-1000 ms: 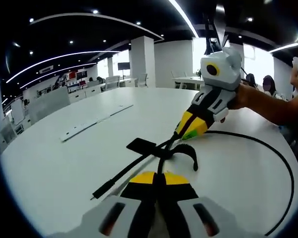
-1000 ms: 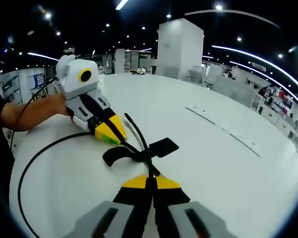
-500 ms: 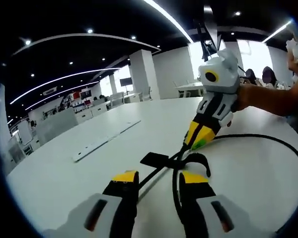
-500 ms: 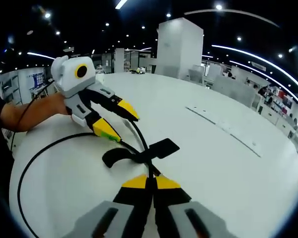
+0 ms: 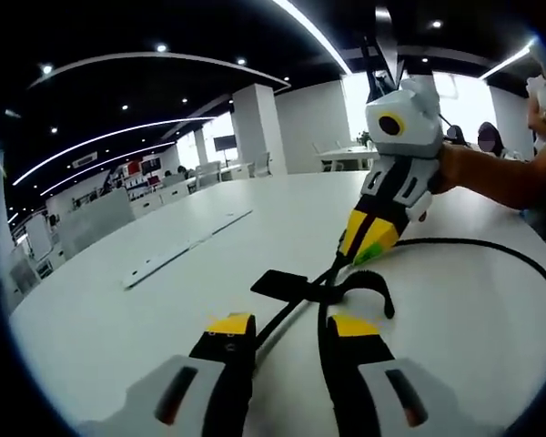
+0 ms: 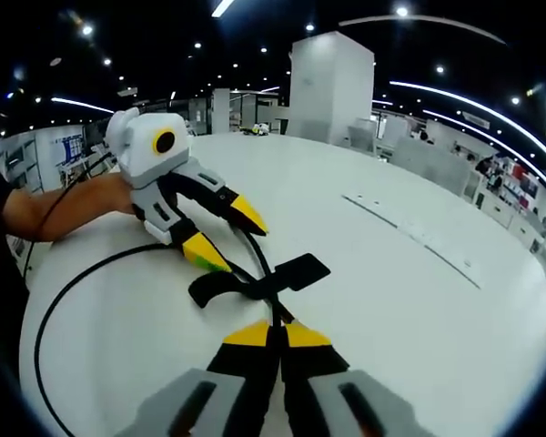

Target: Find the charging cable on the desk, coil it up and secure with Velcro.

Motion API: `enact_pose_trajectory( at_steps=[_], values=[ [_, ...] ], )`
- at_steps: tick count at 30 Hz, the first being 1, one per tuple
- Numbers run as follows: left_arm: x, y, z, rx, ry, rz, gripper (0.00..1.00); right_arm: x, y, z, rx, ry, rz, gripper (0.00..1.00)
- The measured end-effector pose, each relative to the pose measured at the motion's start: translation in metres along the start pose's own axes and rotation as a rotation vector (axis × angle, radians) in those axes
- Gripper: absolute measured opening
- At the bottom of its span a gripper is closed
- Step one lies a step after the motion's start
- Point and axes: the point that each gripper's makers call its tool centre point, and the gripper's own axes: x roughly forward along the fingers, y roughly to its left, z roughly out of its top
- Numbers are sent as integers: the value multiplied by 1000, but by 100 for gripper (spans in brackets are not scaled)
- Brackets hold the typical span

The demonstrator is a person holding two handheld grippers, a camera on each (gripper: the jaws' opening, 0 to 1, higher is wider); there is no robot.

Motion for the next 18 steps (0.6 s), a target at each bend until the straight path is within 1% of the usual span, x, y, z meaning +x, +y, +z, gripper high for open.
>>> enact_pose_trajectory(
  at_steps=[4, 6, 9, 13, 18],
  values=[
    [-1, -2, 0, -15, 12, 6, 28, 0, 0, 1, 8, 2, 3, 5],
    [0, -3, 0, -21, 31, 11, 26, 0, 2, 0, 11, 2, 3, 5],
    [0, -4, -1, -36, 51, 20, 25, 1, -1, 0, 21, 1, 3, 5],
    [0, -10, 0, -50, 60, 26, 22, 1, -2, 0, 44, -4, 5, 6],
    [-2, -10, -1, -48, 77, 29, 20, 1, -1, 0, 49, -3, -3, 6]
  ],
)
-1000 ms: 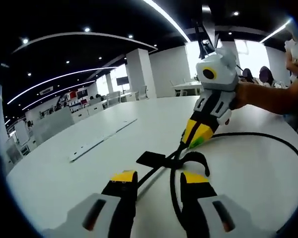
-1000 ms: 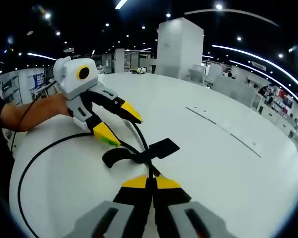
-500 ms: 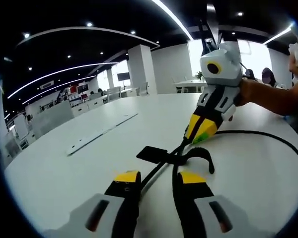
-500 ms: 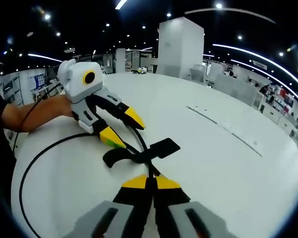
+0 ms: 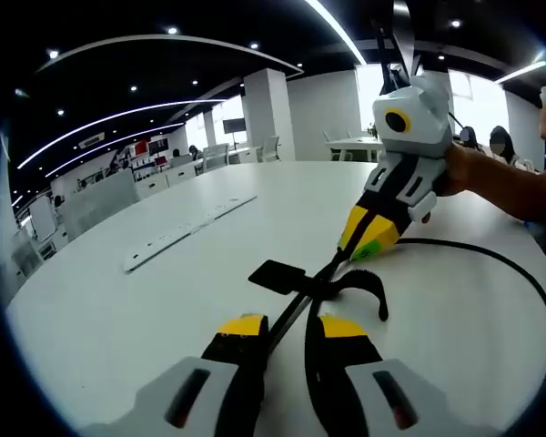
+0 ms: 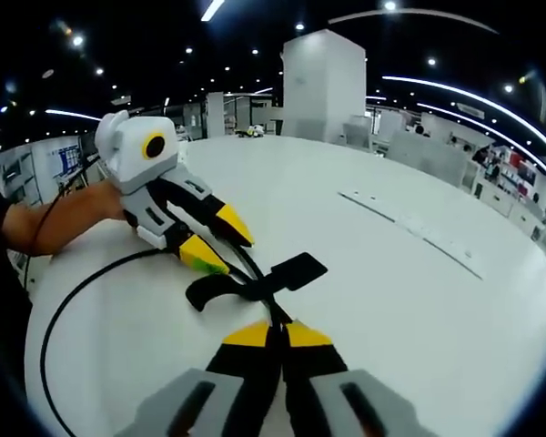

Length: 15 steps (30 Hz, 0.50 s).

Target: Find the charging cable on the desk, coil it up and secure with Velcro.

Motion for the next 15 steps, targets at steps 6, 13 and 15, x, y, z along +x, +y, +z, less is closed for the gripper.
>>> enact_pose_trajectory(
  at_steps=[6, 13, 15],
  values=[
    [-1, -3, -1, 10, 18, 4, 18, -1, -1, 1, -5, -1, -13, 7],
    [-1, -4, 0, 35, 18, 0, 15, -2, -3, 2, -18, -7, -29, 9],
    [-1, -4, 0, 41, 20, 1, 15, -4, -3, 2, -23, -10, -36, 10]
  ],
)
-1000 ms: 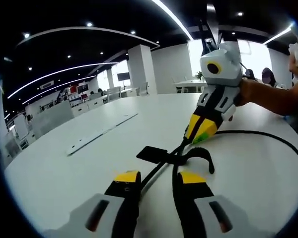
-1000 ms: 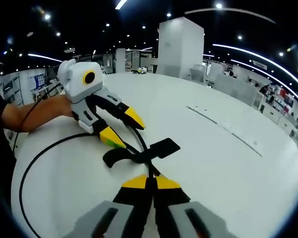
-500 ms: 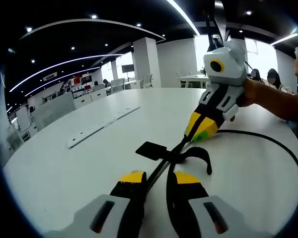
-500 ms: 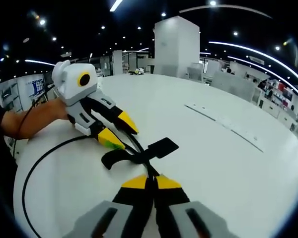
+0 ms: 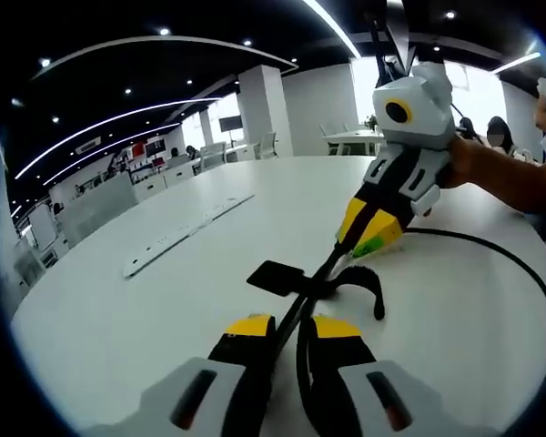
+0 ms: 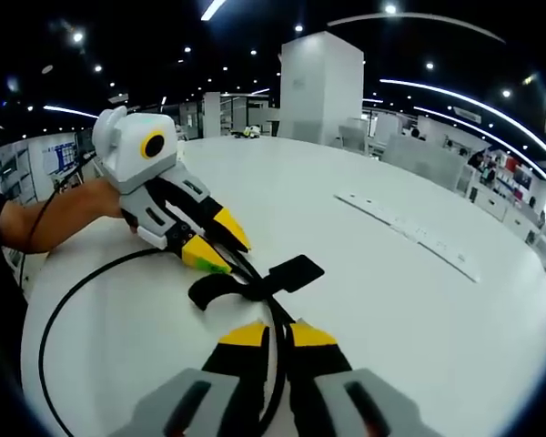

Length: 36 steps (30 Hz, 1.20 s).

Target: Find the charging cable on the desk, coil it up and secure with Velcro.

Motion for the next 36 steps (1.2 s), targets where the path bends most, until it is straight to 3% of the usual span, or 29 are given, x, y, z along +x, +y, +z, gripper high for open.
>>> enact_pose_trajectory(
  at_steps=[9, 14, 20, 34, 36],
  values=[
    [1, 1, 1, 21, -7, -1, 13, -5, -8, 1, -2, -16, -25, 13],
    [1, 1, 2, 24, 0, -5, 13, -11, -8, 8, -77, -38, -59, 16],
    [3, 2, 2, 5, 12, -14, 13, -17, 9, 17, -90, -78, -42, 17],
    [2, 2, 0, -56, 30, -8, 13, 9, 28, 11, -239, -34, 2, 13],
    [2, 2, 0, -57, 31, -8, 13, 13, 30, 13, -299, -38, -7, 13]
  ],
)
